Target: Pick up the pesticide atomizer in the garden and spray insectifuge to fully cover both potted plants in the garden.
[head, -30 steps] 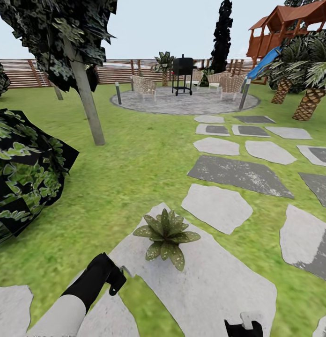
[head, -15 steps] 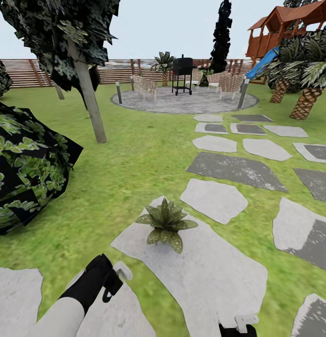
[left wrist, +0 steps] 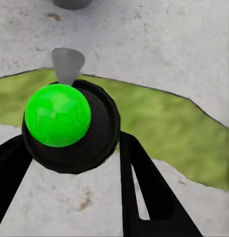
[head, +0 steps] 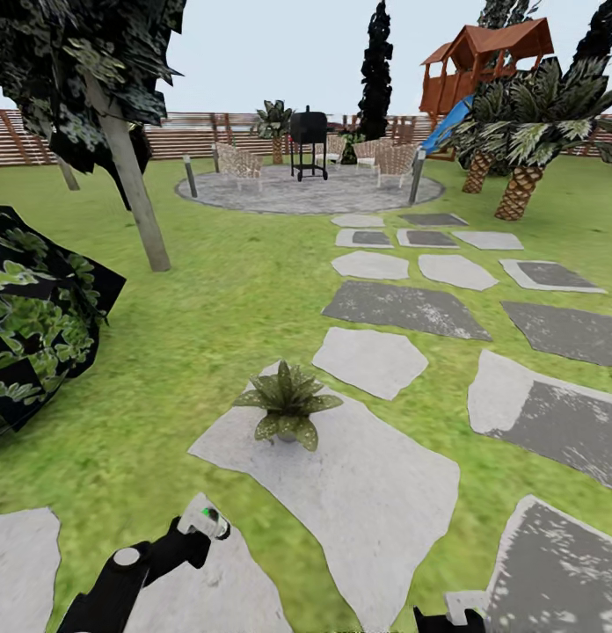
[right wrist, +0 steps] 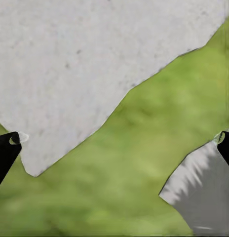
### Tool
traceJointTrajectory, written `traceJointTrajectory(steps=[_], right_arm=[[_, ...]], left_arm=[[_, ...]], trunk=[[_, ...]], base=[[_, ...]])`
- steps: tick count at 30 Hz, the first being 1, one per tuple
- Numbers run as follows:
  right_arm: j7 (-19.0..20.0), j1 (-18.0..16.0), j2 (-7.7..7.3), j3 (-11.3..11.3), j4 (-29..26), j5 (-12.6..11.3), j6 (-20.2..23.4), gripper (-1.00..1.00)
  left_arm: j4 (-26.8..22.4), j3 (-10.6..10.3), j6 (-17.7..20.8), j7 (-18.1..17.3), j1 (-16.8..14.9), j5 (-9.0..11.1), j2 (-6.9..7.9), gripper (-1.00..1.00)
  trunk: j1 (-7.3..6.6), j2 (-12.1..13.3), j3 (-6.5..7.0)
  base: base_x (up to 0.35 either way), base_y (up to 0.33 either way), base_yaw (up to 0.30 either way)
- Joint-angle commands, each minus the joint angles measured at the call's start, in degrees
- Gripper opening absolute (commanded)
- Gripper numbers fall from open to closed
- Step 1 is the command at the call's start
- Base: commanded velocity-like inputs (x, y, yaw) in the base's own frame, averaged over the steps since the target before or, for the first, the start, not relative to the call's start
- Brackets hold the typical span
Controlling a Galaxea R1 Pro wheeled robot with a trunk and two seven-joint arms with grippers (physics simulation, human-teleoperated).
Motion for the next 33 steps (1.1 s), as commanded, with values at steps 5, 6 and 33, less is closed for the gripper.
traceJointTrajectory(steps=[5, 6, 33], right_arm=[[0.2, 0.0, -0.17, -0.7, -0.1, 0.2, -0.2, 1.0], [0.2, 0.0, -0.22, -0.7, -0.1, 0.2, -0.2, 1.0], [19.1, -0.8, -1.32, 9.9, -21.9, 15.0, 0.0, 1.0]], left_arm=[[1.4, 0.8, -2.3, -0.6, 0.3, -0.8, -0.1, -1.0], [1.6, 0.7, -2.3, -0.6, 0.3, -0.9, -0.17, -1.0], [8.5, -9.8, 4.8, -9.1, -3.9, -11.1, -0.49, -1.0]], trunk=[[-0.01, 0.0, -0.04], [-0.01, 0.0, -0.04], [-0.01, 0.0, -0.04]], base=[[-0.003, 0.0, -0.268], [0.0, 0.0, -0.268], [0.0, 0.0, -0.155]])
